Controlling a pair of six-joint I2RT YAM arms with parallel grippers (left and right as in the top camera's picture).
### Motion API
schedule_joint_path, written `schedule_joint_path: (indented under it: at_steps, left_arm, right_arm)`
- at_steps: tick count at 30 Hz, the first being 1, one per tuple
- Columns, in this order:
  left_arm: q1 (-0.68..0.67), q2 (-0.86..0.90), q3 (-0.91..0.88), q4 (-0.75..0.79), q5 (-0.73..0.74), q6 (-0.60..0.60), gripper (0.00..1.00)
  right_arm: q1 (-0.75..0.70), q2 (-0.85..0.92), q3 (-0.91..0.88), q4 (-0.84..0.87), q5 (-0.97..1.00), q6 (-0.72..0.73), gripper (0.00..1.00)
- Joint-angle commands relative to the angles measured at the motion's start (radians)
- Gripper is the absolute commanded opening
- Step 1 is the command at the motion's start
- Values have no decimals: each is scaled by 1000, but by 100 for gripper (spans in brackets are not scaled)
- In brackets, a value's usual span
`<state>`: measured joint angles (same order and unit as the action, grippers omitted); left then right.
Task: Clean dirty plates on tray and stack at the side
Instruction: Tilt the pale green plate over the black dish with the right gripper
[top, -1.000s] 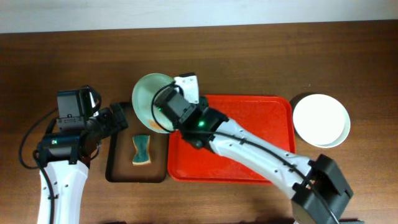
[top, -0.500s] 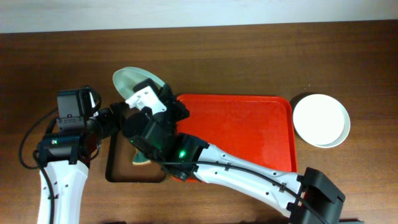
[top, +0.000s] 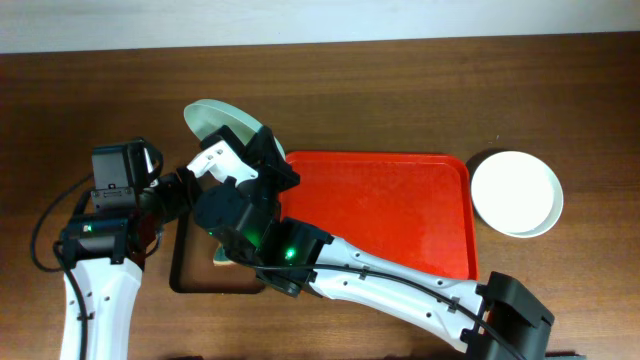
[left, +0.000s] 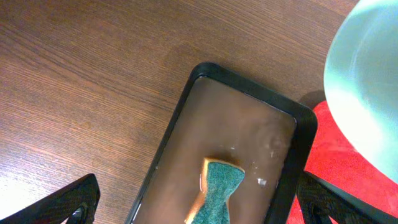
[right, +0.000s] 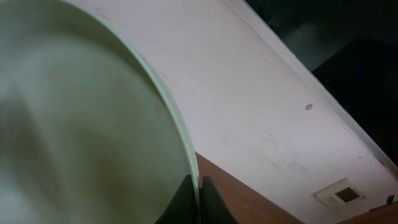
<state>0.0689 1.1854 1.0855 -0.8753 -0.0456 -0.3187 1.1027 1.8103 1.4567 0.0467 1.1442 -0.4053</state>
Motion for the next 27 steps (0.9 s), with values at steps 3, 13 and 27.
schedule_joint_path:
  at_steps: [3,13,27]
  left_arm:
    - [3,-7,8,-1,-3,-10,99]
    - [3,-7,8,-1,-3,-10,99]
    - [3,-7,8,-1,-3,-10,99]
  right_arm:
    - [10,-9,19,22,24,-10,4]
    - [0,-8,19,86,121,32,4]
    - [-3,-7,19,-61,77,258,4]
